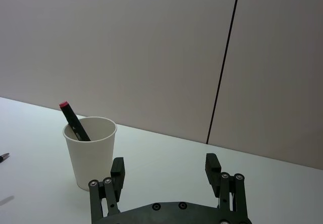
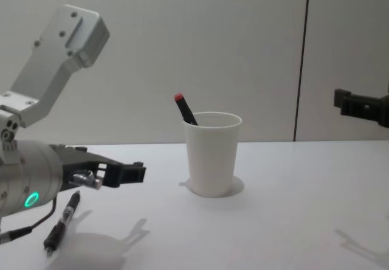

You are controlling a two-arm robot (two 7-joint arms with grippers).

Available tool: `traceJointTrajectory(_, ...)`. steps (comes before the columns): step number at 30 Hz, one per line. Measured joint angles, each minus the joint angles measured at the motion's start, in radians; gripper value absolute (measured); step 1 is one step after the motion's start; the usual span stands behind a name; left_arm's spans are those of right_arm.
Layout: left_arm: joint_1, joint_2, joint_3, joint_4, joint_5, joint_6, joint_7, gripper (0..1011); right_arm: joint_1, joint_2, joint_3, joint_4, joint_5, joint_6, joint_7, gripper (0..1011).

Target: Place the pen into the pen holder.

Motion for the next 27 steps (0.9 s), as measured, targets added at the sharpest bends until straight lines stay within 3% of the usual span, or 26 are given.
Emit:
traceJointTrajectory(14, 0.012, -0.014, -0.039, -0.029, -0.088, 0.172, 0.116, 1004, -0.001, 0.0, 0.0, 0.0, 0.0, 0.0, 0.0, 1001)
traceJointTrajectory(27, 0.032, -0.022, -0.071, -0.038, -0.154, 0.26, 0.193, 1004, -0.001, 0.0, 0.0, 0.0, 0.0, 0.0, 0.0, 1001)
